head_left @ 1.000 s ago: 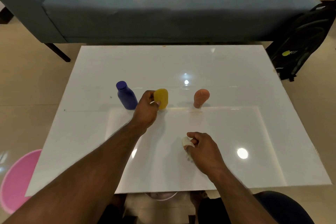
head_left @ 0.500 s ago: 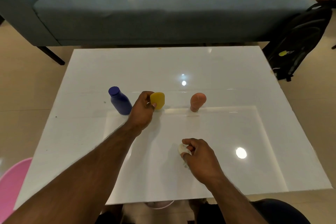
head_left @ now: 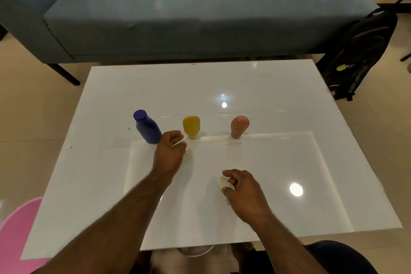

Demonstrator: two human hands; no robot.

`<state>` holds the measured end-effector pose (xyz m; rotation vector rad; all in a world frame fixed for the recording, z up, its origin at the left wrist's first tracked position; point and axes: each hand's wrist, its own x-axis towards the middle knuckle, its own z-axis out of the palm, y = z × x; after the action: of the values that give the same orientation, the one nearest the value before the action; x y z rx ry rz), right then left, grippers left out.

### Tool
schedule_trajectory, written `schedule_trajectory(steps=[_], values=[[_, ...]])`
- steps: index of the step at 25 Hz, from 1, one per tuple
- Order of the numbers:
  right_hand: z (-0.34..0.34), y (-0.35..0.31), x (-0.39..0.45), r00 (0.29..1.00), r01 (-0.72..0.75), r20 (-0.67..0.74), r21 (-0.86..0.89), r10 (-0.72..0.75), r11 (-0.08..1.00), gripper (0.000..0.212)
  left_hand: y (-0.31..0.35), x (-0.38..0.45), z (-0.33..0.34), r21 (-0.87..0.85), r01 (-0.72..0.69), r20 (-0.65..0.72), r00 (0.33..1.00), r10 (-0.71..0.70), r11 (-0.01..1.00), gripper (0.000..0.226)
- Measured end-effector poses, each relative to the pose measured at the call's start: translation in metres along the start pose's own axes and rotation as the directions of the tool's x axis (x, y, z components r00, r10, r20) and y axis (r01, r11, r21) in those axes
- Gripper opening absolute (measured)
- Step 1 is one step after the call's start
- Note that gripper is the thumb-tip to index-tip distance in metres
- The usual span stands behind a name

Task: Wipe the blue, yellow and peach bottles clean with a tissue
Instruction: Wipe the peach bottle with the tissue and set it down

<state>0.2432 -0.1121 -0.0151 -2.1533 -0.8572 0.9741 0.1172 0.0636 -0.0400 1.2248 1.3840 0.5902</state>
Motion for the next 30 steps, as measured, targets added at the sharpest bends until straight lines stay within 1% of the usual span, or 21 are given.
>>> schedule_trajectory(steps=[1,2,4,7,9,12,14,16,18,20,22,24,25,27,28,29,30], values=[[0.000,0.000,0.000,1.000,-0.007,-0.012,0.013,0.008,1.000,0.032,-0.003,-0.009,0.003,-0.005,0.018,-0.029,0.999,-0.019,1.000,0.020],[0.000,0.000,0.000,1.000,-0.017,-0.023,0.021,0.017,1.000,0.032,-0.004,-0.019,0.007,0.011,0.031,-0.029,0.999,-0.031,0.999,0.015],[0.000,0.001,0.000,0.999,-0.025,-0.046,0.013,0.025,1.000,0.031,-0.001,-0.037,0.022,0.108,-0.010,0.031,0.999,0.006,0.994,0.015],[-0.003,0.003,0.000,0.998,-0.029,-0.059,-0.009,0.029,1.000,0.032,0.021,-0.048,0.049,0.238,-0.168,0.196,0.973,0.122,0.957,0.030],[-0.005,0.004,0.000,0.998,-0.037,-0.051,-0.015,0.036,0.999,0.032,0.044,-0.046,0.064,0.255,-0.233,0.289,0.944,0.156,0.938,0.043],[-0.006,0.005,0.000,0.998,-0.032,-0.048,-0.010,0.032,0.999,0.032,0.069,-0.032,0.085,0.294,-0.275,0.346,0.923,0.167,0.915,0.062],[-0.007,0.005,0.001,0.998,-0.026,-0.052,-0.001,0.026,1.000,0.031,0.077,-0.019,0.094,0.364,-0.302,0.369,0.915,0.161,0.881,0.067],[-0.007,0.005,0.003,0.999,-0.014,-0.050,-0.003,0.014,1.000,0.032,0.082,-0.011,0.099,0.410,-0.351,0.425,0.890,0.165,0.842,0.069],[-0.008,0.007,0.003,0.999,-0.007,-0.051,-0.016,0.006,1.000,0.032,0.088,-0.008,0.102,0.444,-0.395,0.458,0.872,0.176,0.804,0.063],[-0.008,0.009,0.004,0.999,-0.008,-0.051,-0.020,0.006,1.000,0.032,0.090,-0.007,0.104,0.458,-0.428,0.477,0.858,0.191,0.779,0.048],[-0.008,0.011,0.006,0.999,-0.006,-0.048,-0.026,0.005,1.000,0.031,0.095,-0.008,0.098,0.426,-0.446,0.513,0.836,0.195,0.787,0.033],[-0.008,0.012,0.007,0.999,-0.003,-0.044,-0.030,0.002,1.000,0.031,0.097,-0.012,0.087,0.305,-0.400,0.525,0.828,0.198,0.864,0.026],[-0.007,0.013,0.007,0.999,-0.004,-0.043,-0.037,0.002,0.999,0.031,0.100,-0.022,0.079,0.220,-0.328,0.502,0.845,0.182,0.919,0.021],[-0.007,0.014,0.006,0.999,-0.008,-0.039,-0.040,0.007,0.999,0.031,0.099,-0.048,0.058,0.040,-0.129,0.461,0.882,0.096,0.991,0.020],[-0.006,0.015,0.004,0.999,-0.007,-0.034,-0.042,0.006,0.999,0.031,0.093,-0.064,0.045,-0.042,-0.007,0.452,0.892,0.025,0.999,0.018],[-0.006,0.015,0.002,1.000,-0.003,-0.031,-0.051,0.001,0.999,0.031,0.086,-0.079,0.033,-0.129,0.128,0.445,0.894,-0.058,0.983,0.016],[-0.006,0.015,-0.001,1.000,0.003,-0.027,-0.069,-0.005,0.998,0.031,0.080,-0.093,0.022,-0.227,0.260,0.442,0.886,-0.139,0.939,0.021]])
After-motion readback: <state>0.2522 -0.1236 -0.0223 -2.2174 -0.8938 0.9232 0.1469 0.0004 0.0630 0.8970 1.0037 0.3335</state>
